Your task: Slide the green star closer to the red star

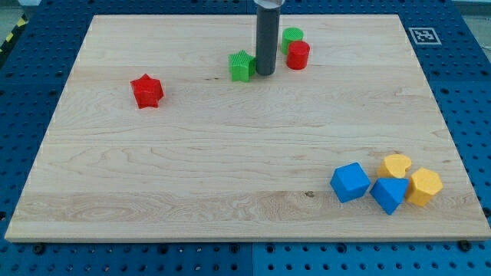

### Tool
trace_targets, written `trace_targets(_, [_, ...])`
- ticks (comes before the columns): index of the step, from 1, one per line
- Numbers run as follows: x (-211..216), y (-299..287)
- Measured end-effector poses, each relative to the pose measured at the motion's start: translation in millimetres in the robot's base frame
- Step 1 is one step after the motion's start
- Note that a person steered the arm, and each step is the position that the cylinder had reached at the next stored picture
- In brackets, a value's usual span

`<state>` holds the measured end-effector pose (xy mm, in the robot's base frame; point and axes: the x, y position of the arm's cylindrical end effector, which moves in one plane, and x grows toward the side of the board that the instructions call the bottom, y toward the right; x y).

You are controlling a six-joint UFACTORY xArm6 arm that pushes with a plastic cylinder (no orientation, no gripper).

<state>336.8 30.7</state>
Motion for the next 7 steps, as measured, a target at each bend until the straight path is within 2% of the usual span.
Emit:
trace_targets(3, [-4.1, -59.8])
trace_targets(5, [18.3, -91.8])
trace_targets(7, [18.7, -143.2])
